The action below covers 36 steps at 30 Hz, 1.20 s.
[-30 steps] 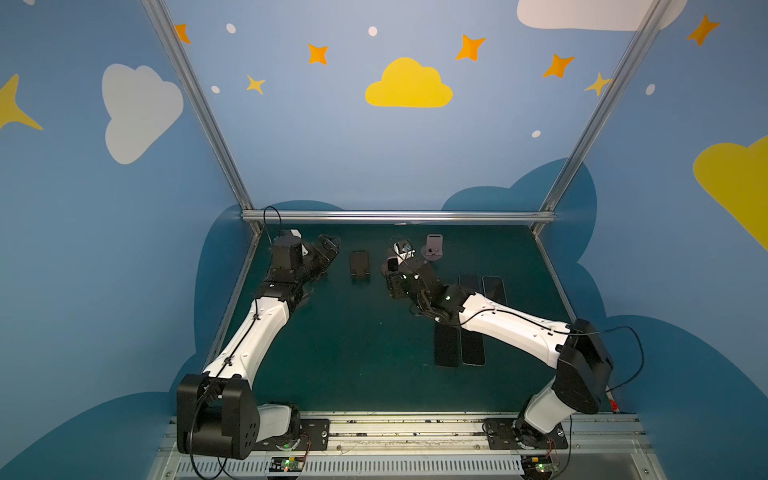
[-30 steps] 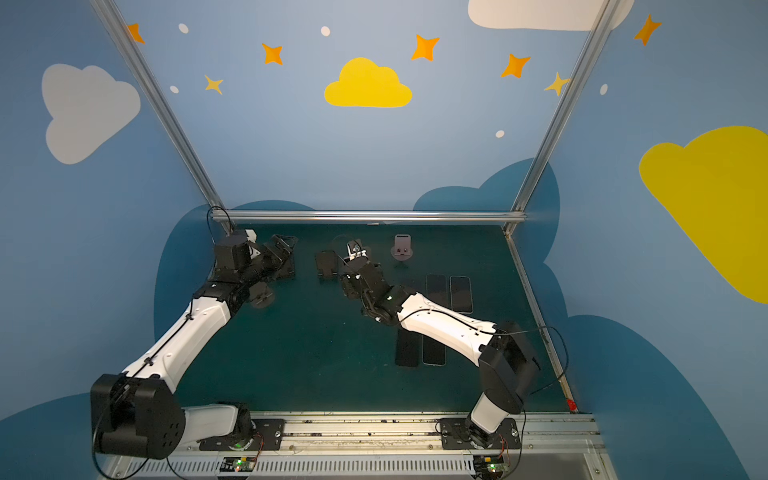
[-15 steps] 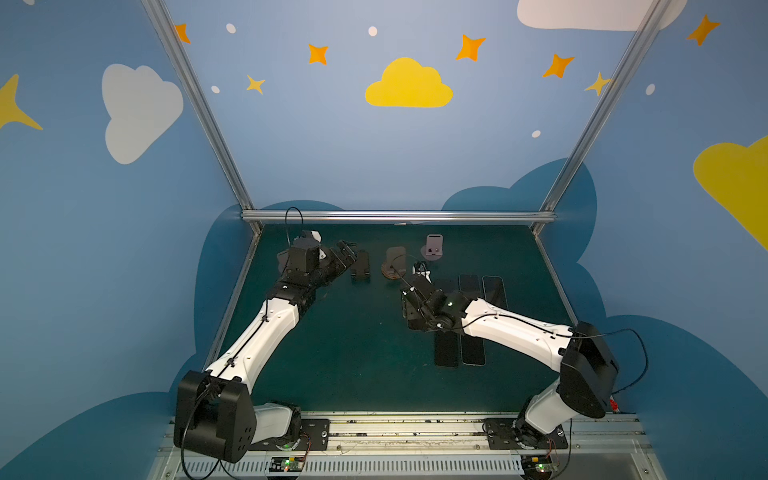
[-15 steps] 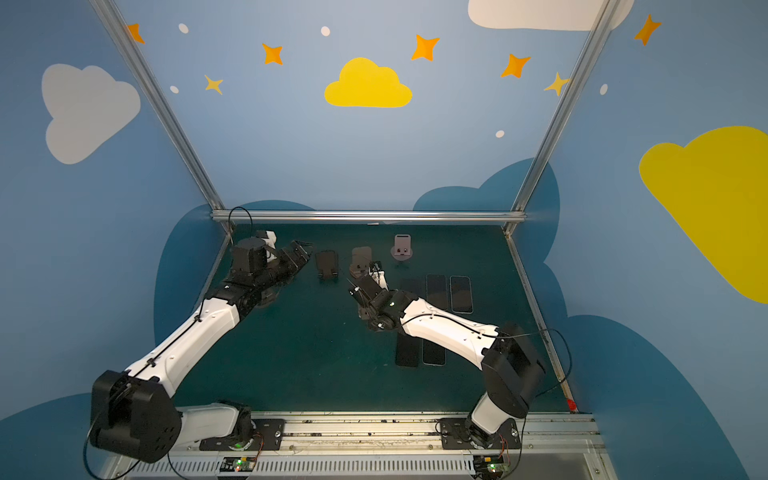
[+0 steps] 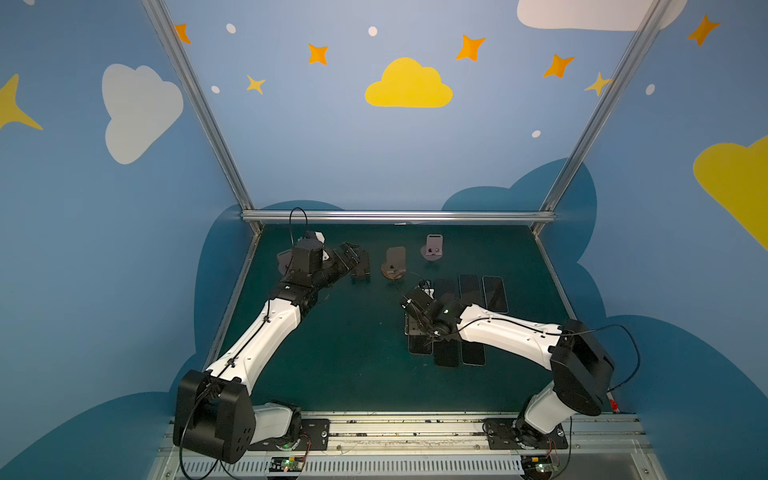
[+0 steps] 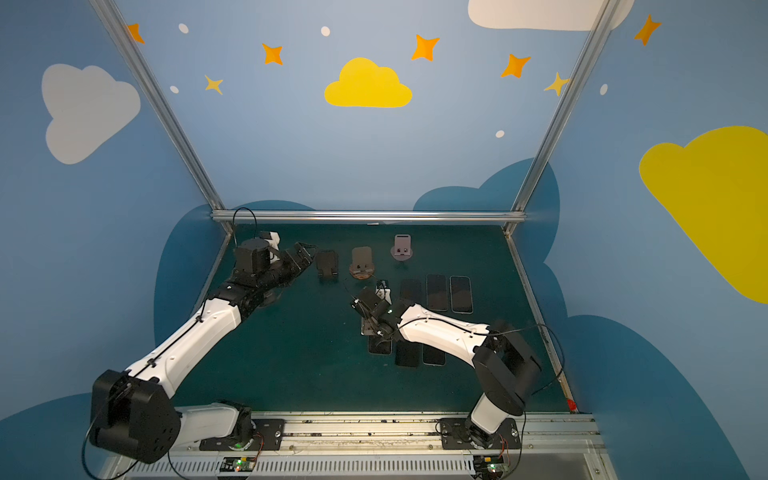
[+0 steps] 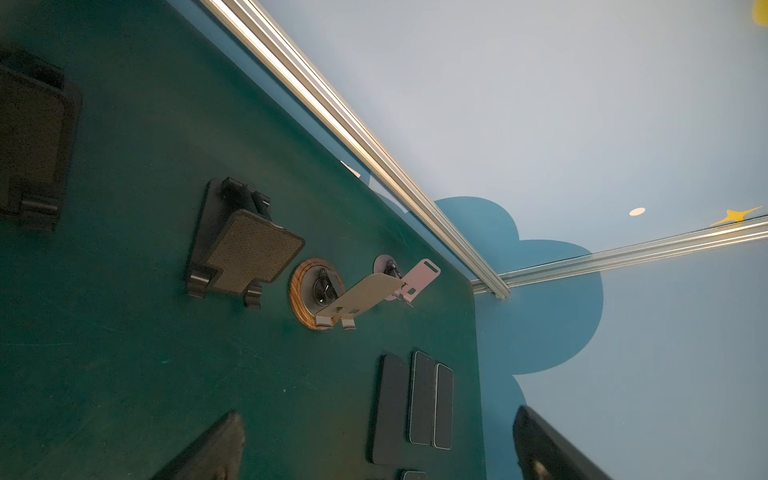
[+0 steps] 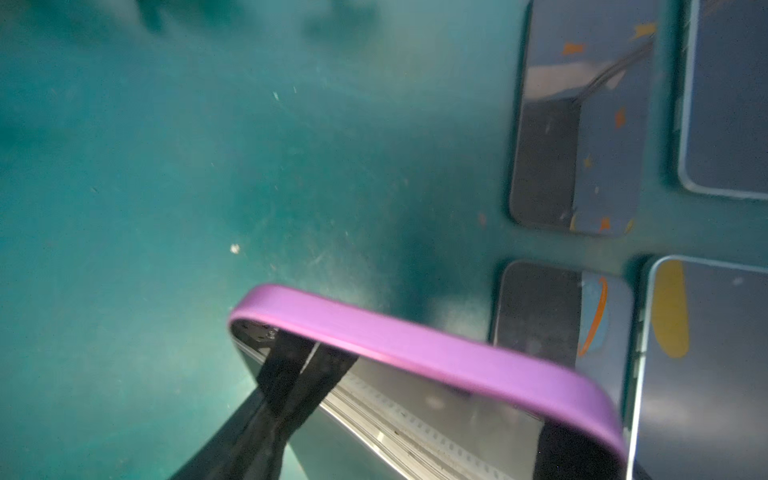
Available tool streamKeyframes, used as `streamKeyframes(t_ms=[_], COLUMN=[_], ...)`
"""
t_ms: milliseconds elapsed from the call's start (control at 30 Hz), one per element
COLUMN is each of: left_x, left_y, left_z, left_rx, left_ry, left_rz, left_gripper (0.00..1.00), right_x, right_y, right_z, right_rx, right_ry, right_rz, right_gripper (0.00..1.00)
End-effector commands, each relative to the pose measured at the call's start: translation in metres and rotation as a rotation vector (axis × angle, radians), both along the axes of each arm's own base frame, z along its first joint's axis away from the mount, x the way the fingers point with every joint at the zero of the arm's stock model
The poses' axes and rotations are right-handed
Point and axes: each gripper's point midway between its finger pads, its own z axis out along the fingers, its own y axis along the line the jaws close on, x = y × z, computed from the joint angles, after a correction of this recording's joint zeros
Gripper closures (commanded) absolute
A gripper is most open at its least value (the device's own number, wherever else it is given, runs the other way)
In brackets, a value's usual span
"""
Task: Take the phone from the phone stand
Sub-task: 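Carry the pink-edged phone toward the flat-lying phones nearer the robot, then lower the pink-edged phone flat beside the other phones with the right gripper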
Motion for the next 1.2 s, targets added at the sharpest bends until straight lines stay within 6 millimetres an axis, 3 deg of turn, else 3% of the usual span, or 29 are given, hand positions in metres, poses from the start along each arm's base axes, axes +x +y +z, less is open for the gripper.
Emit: streamKeyframes(t_ms=[0, 300, 467, 700, 933, 1167], left_x=[0.0, 0.0, -0.001, -0.001, -0.002, -0.004], left_y=[0.0, -0.001, -0.001, -0.002, -0.001, 0.0], left_z=[0.011, 0.01, 0.012, 0.013, 0.016, 0.018], left_rx=[0.011, 0.023, 0.043, 0.038, 0.039, 0.037], left_ry=[-0.032, -0.032, -0.042, -0.042, -0.05, -0.056], left_rz=[-0.002, -0.005, -0.004, -0.007, -0.008, 0.0], left_gripper=[0.0, 0.0, 0.0, 0.0, 0.0, 0.0], right_x=[-0.003, -0.012, -0.011, -0.009, -0.011, -0.011], right_y=[0.009, 0.016, 0.021, 0.012, 0.021, 0.005], right_z=[0.001, -0.016, -0.015, -0.024, -0.037, -0.052], right_rx=[0.056, 0.107, 0.139, 0.089, 0.11, 0.056], right_ry=[0.01, 0.076, 0.133, 0.296, 0.405, 0.482], right_rz=[-0.005, 0.047, 0.07, 0.045, 0.065, 0.028], right_gripper=[0.58, 0.58, 0.58, 0.58, 0.57, 0.58])
